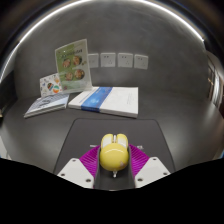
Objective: Arrange mouse
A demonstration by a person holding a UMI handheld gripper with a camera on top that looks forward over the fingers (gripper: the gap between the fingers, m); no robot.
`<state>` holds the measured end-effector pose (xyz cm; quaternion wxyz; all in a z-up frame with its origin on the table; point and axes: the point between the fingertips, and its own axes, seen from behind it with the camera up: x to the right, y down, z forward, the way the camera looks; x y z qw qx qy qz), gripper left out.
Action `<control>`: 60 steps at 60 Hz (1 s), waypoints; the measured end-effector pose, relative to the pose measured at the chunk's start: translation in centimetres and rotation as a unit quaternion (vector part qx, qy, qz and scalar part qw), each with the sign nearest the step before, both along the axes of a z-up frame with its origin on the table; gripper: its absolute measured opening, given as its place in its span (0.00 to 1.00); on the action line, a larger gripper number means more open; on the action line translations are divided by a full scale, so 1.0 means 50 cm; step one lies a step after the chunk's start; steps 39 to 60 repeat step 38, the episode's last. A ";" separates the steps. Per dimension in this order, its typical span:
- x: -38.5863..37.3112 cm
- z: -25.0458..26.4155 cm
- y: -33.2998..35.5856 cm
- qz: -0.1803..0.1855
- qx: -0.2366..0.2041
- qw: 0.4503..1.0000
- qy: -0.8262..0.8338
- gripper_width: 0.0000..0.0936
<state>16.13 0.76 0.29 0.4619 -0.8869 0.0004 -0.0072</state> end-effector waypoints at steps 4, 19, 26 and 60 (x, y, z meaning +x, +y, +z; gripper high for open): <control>-0.003 -0.017 0.007 0.010 -0.001 1.000 0.019 0.44; 0.005 0.016 -0.031 0.051 0.003 0.997 0.062 0.93; 0.064 0.053 -0.123 0.044 0.016 0.997 0.058 0.89; 0.232 0.048 -0.314 -0.044 0.017 0.998 0.050 0.89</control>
